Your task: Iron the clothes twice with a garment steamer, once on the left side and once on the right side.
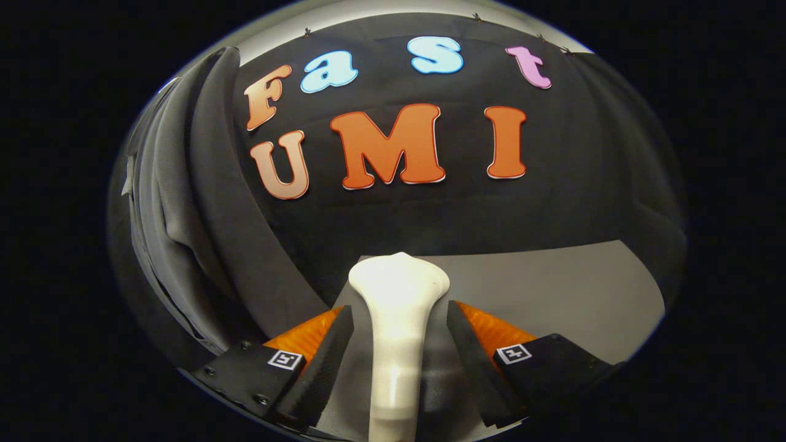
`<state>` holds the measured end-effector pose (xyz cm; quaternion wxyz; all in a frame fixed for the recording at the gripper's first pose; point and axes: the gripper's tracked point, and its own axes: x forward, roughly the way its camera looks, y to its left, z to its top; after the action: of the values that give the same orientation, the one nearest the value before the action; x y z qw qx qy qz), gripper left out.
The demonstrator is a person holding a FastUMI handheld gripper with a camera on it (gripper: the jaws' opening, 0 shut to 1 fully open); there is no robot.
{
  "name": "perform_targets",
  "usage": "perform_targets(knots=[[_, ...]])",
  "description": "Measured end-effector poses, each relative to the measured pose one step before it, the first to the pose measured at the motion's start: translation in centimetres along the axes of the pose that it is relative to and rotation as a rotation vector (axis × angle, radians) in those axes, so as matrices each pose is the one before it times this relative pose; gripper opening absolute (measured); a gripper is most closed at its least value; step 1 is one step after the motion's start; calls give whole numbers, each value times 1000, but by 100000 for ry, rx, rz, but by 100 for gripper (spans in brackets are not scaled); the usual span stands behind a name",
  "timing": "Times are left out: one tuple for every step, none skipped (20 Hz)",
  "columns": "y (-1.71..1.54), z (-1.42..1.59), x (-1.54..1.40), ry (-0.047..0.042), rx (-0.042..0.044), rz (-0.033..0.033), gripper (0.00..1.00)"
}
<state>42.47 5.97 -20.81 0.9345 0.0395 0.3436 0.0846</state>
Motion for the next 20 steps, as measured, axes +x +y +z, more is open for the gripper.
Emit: perform_targets(knots=[[-202, -148, 3, 1444, 0, 267, 98], [-362, -332, 372, 2508, -471, -748, 98], [-373, -666, 484, 3196, -270, -627, 98], [-166, -859, 415, 3757, -53, -163, 98], [-230, -987, 450, 4555, -718, -750, 98], [-288, -811, 286, 2729, -2194, -503, 97], [-369, 533, 220, -4841, -2252, -1813, 96], [2, 73, 70, 1455, -2996, 1595, 94], [436, 8, -63, -3207, -2035, 1982, 93], [587, -145, 362, -568, -1063, 2978, 86], [204, -293, -479, -25, -1213, 599, 80], [-60, 359, -68, -2087, 21, -106, 73], [-54, -357, 353, 771, -407, 103, 71], [112, 216, -638, -1110, 358, 54, 70], [67, -134, 46, -7, -512, 31, 66], [139, -271, 88, -518, -768, 415, 63], [457, -121, -583, -20, -922, 2697, 60], [868, -244, -734, -1828, 650, 4501, 60], [717, -231, -635, -979, -98, 2827, 60], [47, 86, -653, -2090, -761, 256, 60]])
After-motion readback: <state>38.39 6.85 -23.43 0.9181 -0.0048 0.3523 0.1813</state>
